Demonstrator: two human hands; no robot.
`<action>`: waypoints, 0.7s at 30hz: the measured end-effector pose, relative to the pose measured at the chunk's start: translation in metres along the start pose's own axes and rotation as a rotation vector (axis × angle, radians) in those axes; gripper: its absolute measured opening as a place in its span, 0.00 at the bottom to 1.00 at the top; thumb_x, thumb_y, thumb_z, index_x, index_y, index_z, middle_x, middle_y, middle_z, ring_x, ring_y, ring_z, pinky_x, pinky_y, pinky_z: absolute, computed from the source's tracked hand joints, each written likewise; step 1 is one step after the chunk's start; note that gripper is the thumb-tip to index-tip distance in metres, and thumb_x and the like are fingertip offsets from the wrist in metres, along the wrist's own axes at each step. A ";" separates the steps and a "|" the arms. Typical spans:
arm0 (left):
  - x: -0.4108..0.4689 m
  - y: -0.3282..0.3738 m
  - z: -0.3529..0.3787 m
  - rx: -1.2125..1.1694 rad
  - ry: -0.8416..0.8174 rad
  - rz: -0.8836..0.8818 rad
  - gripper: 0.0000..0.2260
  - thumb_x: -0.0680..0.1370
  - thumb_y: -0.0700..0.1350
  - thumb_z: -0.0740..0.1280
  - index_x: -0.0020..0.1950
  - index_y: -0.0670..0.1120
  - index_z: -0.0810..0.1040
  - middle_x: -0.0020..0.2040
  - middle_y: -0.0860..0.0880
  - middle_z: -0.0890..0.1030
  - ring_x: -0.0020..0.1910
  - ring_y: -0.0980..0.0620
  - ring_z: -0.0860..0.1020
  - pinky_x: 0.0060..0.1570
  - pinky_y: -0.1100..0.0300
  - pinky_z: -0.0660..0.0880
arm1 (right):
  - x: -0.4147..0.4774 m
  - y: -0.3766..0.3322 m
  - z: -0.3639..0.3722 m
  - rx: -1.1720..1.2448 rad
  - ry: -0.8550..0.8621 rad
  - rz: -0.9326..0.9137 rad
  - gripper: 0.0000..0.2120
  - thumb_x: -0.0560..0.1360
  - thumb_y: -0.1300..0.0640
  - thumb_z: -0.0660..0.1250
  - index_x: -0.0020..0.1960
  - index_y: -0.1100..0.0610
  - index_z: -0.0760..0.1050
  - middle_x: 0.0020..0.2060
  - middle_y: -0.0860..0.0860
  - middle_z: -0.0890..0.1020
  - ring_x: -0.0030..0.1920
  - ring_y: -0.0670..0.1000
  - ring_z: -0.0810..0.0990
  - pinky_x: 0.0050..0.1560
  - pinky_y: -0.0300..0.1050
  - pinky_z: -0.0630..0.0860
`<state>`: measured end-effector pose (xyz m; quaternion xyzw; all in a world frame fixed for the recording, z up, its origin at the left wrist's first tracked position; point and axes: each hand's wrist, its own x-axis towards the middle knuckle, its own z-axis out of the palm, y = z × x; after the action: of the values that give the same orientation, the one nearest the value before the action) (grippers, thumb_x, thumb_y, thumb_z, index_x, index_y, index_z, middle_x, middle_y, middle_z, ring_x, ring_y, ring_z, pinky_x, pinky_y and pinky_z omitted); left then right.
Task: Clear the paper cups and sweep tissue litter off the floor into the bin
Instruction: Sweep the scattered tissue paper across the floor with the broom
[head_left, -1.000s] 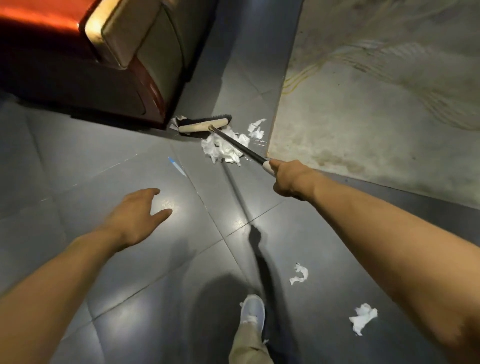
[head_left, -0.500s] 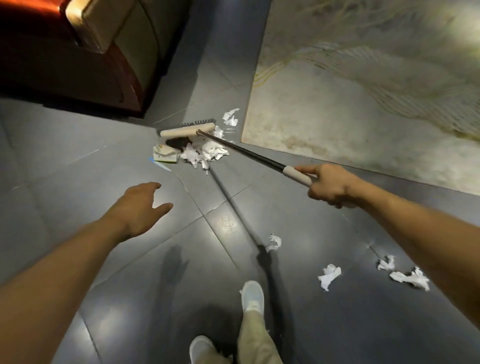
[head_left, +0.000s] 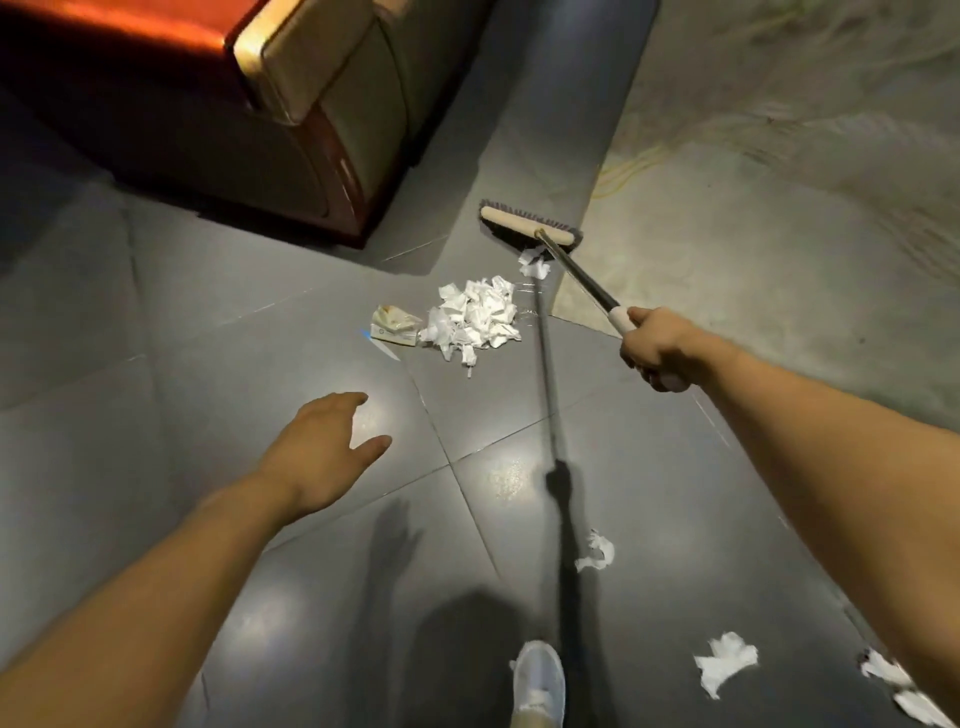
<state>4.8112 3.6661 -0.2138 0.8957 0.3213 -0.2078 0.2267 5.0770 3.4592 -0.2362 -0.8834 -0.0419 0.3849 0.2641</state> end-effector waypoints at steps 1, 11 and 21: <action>0.002 -0.001 0.002 0.004 0.004 -0.008 0.28 0.79 0.53 0.61 0.76 0.44 0.58 0.75 0.47 0.61 0.74 0.48 0.58 0.71 0.58 0.55 | 0.006 0.001 -0.001 -0.020 -0.038 0.000 0.19 0.75 0.72 0.52 0.61 0.57 0.69 0.34 0.56 0.67 0.27 0.51 0.64 0.18 0.30 0.62; -0.025 0.003 0.050 -0.014 -0.065 -0.048 0.28 0.78 0.53 0.64 0.74 0.43 0.61 0.74 0.44 0.65 0.72 0.44 0.62 0.71 0.52 0.60 | -0.062 0.089 0.045 -0.297 -0.184 0.107 0.40 0.73 0.69 0.53 0.78 0.41 0.44 0.47 0.58 0.72 0.30 0.55 0.73 0.16 0.31 0.64; -0.103 0.011 0.101 0.021 -0.086 0.057 0.29 0.78 0.54 0.64 0.74 0.42 0.62 0.73 0.44 0.65 0.72 0.45 0.63 0.70 0.54 0.60 | -0.220 0.185 0.072 -0.106 -0.183 0.008 0.36 0.74 0.65 0.58 0.75 0.39 0.54 0.41 0.49 0.74 0.26 0.48 0.72 0.21 0.37 0.70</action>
<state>4.7231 3.5550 -0.2393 0.8970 0.2831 -0.2432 0.2367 4.8488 3.2710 -0.2245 -0.8575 -0.0826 0.4621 0.2105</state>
